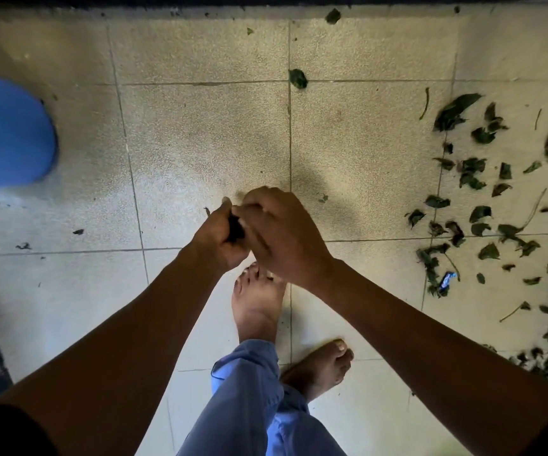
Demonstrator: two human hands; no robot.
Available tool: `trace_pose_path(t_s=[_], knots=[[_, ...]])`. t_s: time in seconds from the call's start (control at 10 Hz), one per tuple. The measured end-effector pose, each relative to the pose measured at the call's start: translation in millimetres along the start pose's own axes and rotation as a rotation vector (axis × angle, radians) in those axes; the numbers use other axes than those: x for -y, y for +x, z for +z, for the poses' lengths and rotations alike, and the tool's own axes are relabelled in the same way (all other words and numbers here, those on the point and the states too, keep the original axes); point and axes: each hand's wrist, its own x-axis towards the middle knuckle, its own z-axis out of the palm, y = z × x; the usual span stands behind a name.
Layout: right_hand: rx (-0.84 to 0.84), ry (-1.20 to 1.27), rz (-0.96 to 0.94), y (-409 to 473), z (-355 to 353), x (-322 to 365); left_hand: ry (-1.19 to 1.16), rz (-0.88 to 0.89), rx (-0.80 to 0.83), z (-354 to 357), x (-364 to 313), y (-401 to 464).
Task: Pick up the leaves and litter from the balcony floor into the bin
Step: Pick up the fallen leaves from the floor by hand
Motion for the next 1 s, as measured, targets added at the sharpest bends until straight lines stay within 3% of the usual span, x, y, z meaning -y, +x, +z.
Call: trace_pose_path(t_s=[0.1,0.2,0.3,0.4,0.5,0.6,0.7,0.8,0.9,1.0], knots=[[-0.197,-0.010,0.136,13,-16,-24,-0.057,0.017,-0.049,-6,0,1],[-0.231,-0.136,0.320,37,-17,-71,-0.058,-0.064,-0.046,-18,-5,3],[-0.187,-0.259,0.386,66,-16,-119,0.240,-0.010,-0.094,-54,26,29],[-0.139,-0.295,0.423,97,-16,-143,0.984,0.402,-0.332,-79,107,59],[-0.082,-0.372,0.398,121,-14,-154,1.019,0.346,-0.290,-65,95,53],[-0.048,-0.417,0.350,133,-16,-165,1.011,0.385,-0.271,-75,96,55],[-0.037,-0.408,0.366,147,-28,-171,0.866,0.275,-0.289,-63,77,49],[-0.175,-0.326,0.505,172,-46,-182,0.112,-0.333,-0.022,-29,-34,7],[-0.164,-0.387,0.556,187,-59,-197,0.186,-0.120,0.096,-39,-46,-19],[-0.084,-0.462,0.576,186,-61,-206,0.245,-0.145,0.094,-38,-39,-25]])
